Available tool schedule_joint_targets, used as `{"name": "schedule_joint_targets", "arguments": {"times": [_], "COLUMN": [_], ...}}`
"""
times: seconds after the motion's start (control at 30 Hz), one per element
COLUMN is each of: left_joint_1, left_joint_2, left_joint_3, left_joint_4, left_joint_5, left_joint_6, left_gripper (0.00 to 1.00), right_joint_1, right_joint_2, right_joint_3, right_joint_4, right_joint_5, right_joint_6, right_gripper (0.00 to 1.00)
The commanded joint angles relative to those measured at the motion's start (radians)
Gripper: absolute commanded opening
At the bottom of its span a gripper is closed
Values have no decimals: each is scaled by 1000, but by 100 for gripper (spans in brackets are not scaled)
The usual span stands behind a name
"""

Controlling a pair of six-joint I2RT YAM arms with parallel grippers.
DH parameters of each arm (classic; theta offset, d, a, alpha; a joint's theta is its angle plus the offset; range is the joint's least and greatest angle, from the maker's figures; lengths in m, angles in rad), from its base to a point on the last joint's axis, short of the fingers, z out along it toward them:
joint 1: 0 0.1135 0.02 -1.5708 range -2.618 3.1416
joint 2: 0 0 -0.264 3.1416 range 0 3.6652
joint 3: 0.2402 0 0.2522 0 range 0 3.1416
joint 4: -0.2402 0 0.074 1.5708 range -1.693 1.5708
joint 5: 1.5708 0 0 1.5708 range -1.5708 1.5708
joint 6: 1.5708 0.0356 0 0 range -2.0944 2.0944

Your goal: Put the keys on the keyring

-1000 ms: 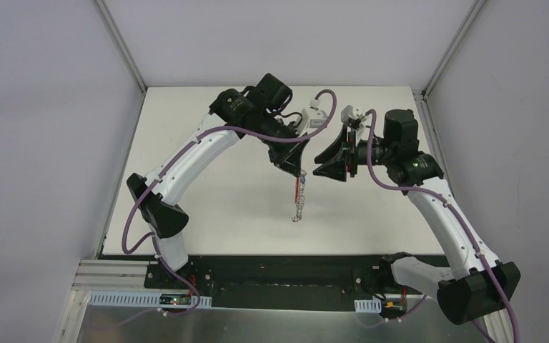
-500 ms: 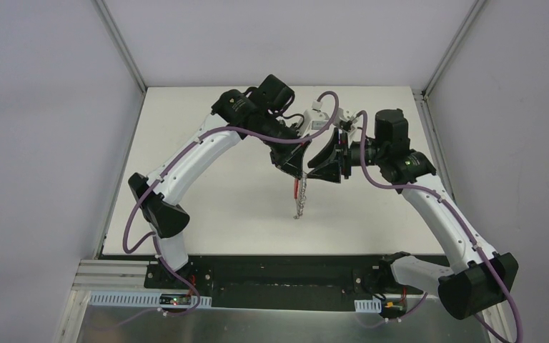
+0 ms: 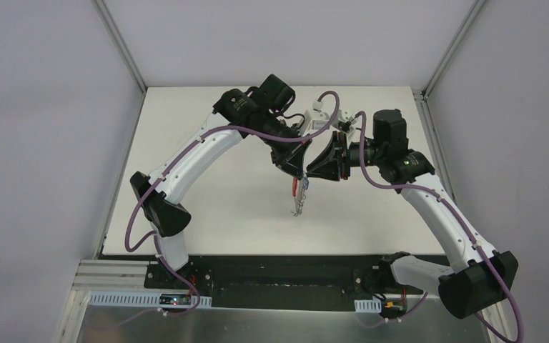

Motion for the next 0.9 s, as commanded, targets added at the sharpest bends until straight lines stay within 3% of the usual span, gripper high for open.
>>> {"name": "schedule_joint_targets", "arguments": {"times": [0.0,0.47,0.67,0.87], "left_joint_1": [-10,-8,-7,8], "left_joint_2": [10,20,6,-47], "left_joint_3": [43,42,21,-74], "left_joint_4": [19,44,72,156], "left_joint_5": [20,6,14,48], "left_joint_6": [-12,-22,-28,-26], "left_gripper": [0,0,0,0], "right_joint_1": [25,33,29,-43], "right_joint_2": [12,12,3,-28], "right_joint_3": [20,3,-34,-96], "right_joint_4": [1,2,68,264], "right_joint_5": [-49,-94,-107,-160], "right_joint_6": [-34,-25,22,211], "right_gripper": [24,22,16,18]}}
